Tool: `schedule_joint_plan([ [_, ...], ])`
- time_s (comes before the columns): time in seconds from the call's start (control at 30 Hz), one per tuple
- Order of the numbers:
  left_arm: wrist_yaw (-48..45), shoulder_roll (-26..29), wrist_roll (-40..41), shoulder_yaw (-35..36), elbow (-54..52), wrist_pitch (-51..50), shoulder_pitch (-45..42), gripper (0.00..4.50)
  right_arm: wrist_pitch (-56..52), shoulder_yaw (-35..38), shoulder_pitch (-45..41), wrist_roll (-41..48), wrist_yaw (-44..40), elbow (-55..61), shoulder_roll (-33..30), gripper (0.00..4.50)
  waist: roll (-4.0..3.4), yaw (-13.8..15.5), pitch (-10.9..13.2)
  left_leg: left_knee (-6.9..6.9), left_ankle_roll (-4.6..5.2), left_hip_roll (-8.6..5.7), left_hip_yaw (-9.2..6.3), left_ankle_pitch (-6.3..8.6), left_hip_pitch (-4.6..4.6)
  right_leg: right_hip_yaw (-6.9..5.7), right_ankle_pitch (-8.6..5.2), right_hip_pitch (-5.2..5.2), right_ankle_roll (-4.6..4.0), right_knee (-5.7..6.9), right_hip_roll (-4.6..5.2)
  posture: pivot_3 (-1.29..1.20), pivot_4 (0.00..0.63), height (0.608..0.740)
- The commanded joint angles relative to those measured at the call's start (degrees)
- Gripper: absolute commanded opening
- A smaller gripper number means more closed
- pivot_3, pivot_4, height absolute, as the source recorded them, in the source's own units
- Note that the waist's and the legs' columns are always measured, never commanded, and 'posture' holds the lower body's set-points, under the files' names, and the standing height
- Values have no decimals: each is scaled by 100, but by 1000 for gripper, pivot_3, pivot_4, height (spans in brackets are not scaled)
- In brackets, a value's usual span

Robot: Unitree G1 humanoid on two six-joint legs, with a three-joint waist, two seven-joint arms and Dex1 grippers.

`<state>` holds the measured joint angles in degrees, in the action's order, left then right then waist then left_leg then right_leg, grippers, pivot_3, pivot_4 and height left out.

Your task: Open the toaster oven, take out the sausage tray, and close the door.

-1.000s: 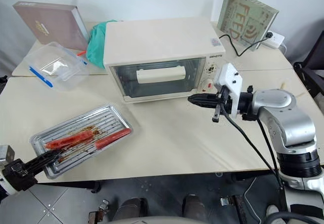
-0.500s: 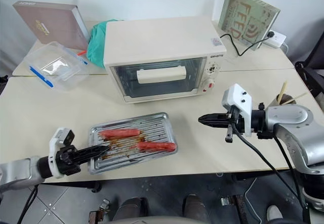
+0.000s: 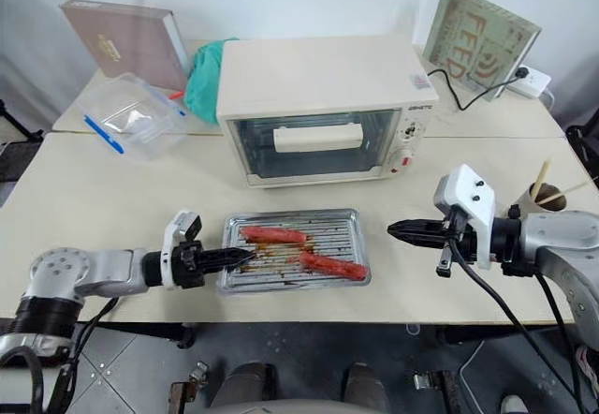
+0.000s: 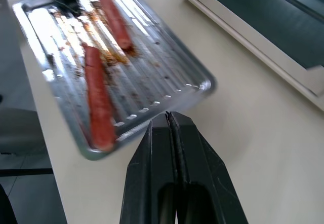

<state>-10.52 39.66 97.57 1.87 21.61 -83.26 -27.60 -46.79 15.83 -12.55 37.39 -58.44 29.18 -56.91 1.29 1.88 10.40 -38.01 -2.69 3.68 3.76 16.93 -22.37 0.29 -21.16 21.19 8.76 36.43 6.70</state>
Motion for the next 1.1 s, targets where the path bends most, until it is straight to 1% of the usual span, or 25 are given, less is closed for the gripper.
schedule_joint_plan([
  [0.03, -255, -173, -821, -149, 238, -122, -171, 0, -15, 228, 5, 108, 67, 151, -156, 47, -1, 15, 0, -2, 1, -1, -1, 0, 1, 0, 1, -4, 0, 0, 1, 0, 150, 740],
  [0.07, -307, -218, -945, -156, 284, -185, -199, 0, -15, 228, 4, 116, 81, 149, -157, 47, -2, 17, -1, -3, 4, -3, -2, -1, 6, 0, 3, -11, -1, -1, 2, 0, 150, 740],
  [0.13, -516, -270, -1208, -158, 329, -339, -271, 639, 11, 207, -4, 116, 95, 120, -164, 0, -15, 17, -9, -2, 4, -3, -5, -1, 17, -3, 4, -25, -2, -5, 2, 0, 150, 740],
  [0.27, -860, -327, -1853, -85, 359, -501, -386, 1626, 84, 94, -103, 69, 120, 25, -145, 0, -16, -11, -9, 2, 5, -3, -6, 0, 17, -4, 4, -27, -1, -12, 2, 0, 150, 740],
  [0.3, -938, -345, -2008, -47, 402, -514, -420, 2006, 99, 61, -142, 66, 125, 0, -132, 0, -17, -14, -10, 3, 5, -3, -6, 0, 17, -5, 4, -27, -1, -12, 2, 0, 150, 740],
  [0.43, -1170, -409, -2535, 130, 547, -520, -545, 3116, 158, -36, -214, 39, 125, -59, -111, 0, -20, -18, -11, 3, 4, -3, -7, -1, 18, -8, 5, -28, 0, -11, 1, 0, 150, 740],
  [0.57, -1368, -171, -2889, 348, 479, -577, -624, 4152, 163, -42, -255, 74, 70, -84, -153, 0, -20, -35, -11, 2, 5, -2, -12, -1, 20, -12, 5, -34, 1, -13, 1, 0, 150, 740],
  [0.6, -1461, -6, -2961, 390, 410, -593, -621, 4401, 189, -31, -228, 57, 27, -103, -189, 0, -20, -52, -11, 2, 5, -1, -12, -1, 20, -12, 5, -34, 0, -13, 0, 0, 150, 740],
  [0.67, -1562, 233, -3173, 460, 286, -480, -592, 4456, 242, -2, -144, 20, -48, -127, -235, 0, -19, -90, -11, 5, 3, 3, -12, -1, 20, -12, 5, -31, 0, -12, -2, 0, 150, 740],
  [0.8, -2037, 1000, -3410, 628, -134, -418, -523, 4456, 407, 123, 160, -58, -156, -175, -288, 0, -14, -224, -8, 30, -4, 8, -8, -5, 17, -10, 4, -10, -2, -12, -7, 0, 150, 740],
  [0.87, -2426, 1311, -3616, 600, -401, -76, -451, 4456, 546, 102, 315, -159, -201, -311, -273, 0, -12, -266, -7, 44, -7, 9, 4, -6, 9, -1, 3, 10, -3, -13, -7, 0, 150, 740],
  [0.93, -3113, 1506, -4067, 489, -766, 893, -277, 4456, 839, 62, 453, -329, -256, -483, -232, 0, -12, -260, -7, 52, -8, 9, 15, -7, 2, 3, 3, 23, -2, -19, -6, 0, 150, 740],
  [0.97, -3465, 1562, -4327, 430, -961, 1437, -158, 4484, 994, 40, 512, -400, -333, -570, -230, 179, -11, -248, -6, 56, -8, 8, 18, -7, 0, 3, 3, 25, -2, -26, -6, 0, 150, 740],
  [1.0, -3806, 1485, -4593, 507, -1123, 2197, 5, 4500, 1079, 64, 598, -356, -507, -602, -252, 383, -12, -223, -5, 60, -8, 8, 23, -7, -2, 2, 3, 28, -2, -34, -6, 0, 150, 740],
  [1.03, -4031, 1288, -4781, 736, -1221, 2963, 166, 4500, 1211, 131, 683, -284, -683, -603, -235, 593, -11, -210, -5, 62, -8, 8, 27, -7, -4, 2, 4, 28, -2, -41, -6, 0, 150, 740],
  [1.07, -4241, 1051, -4914, 978, -1316, 3699, 311, 4500, 1350, 167, 736, -271, -799, -653, -215, 935, -11, -194, -5, 64, -8, 8, 29, -7, -4, 2, 4, 28, -2, -43, -6, 0, 150, 740],
  [1.1, -4386, 872, -5014, 1121, -1318, 4180, 365, 4500, 1458, 156, 725, -286, -863, -728, -197, 1257, -11, -176, -4, 69, -8, 8, 29, -7, -5, 2, 4, 28, -2, -47, -6, 0, 150, 740],
])
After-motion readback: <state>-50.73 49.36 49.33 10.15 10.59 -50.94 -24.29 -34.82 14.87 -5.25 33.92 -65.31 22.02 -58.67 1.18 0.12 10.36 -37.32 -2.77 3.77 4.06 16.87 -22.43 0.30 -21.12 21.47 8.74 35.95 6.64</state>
